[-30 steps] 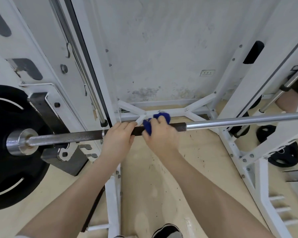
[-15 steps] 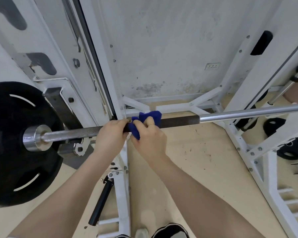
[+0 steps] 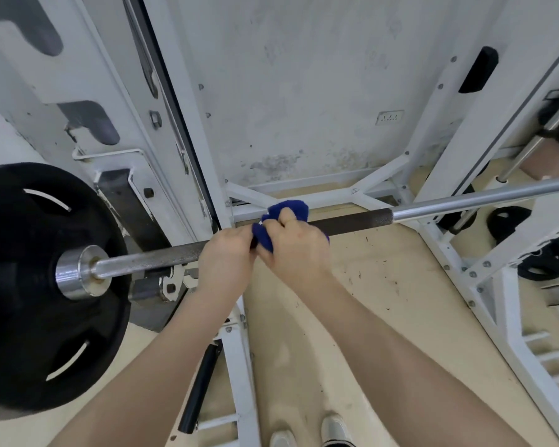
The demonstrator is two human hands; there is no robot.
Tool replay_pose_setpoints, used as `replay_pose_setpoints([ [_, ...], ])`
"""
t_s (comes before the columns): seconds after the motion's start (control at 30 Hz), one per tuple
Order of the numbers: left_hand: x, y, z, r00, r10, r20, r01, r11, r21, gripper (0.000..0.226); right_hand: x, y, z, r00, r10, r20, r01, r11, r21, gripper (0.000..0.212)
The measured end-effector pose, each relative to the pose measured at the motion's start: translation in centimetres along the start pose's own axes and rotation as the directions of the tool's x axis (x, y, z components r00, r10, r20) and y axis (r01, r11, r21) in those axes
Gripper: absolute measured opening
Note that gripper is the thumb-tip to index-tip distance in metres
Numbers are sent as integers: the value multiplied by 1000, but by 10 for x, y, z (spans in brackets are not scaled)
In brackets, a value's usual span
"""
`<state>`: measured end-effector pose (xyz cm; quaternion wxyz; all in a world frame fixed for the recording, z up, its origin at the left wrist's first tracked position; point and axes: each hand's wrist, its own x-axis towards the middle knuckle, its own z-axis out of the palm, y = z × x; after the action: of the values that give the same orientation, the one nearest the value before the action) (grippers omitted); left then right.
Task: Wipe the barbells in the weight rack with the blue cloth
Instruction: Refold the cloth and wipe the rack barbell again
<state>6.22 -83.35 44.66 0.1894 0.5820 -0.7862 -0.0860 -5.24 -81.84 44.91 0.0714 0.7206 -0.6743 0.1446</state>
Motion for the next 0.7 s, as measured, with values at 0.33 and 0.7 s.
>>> replay_pose_setpoints([
  [0.33, 2, 0, -2, 997, -32, 75, 29, 999, 36, 23, 36, 22, -6, 997, 69, 19, -66, 993, -93, 44],
  [0.7, 7, 7, -6, 994, -58, 89, 53, 997, 58, 20, -52, 89, -24, 988, 66, 140, -96, 971, 219, 35],
])
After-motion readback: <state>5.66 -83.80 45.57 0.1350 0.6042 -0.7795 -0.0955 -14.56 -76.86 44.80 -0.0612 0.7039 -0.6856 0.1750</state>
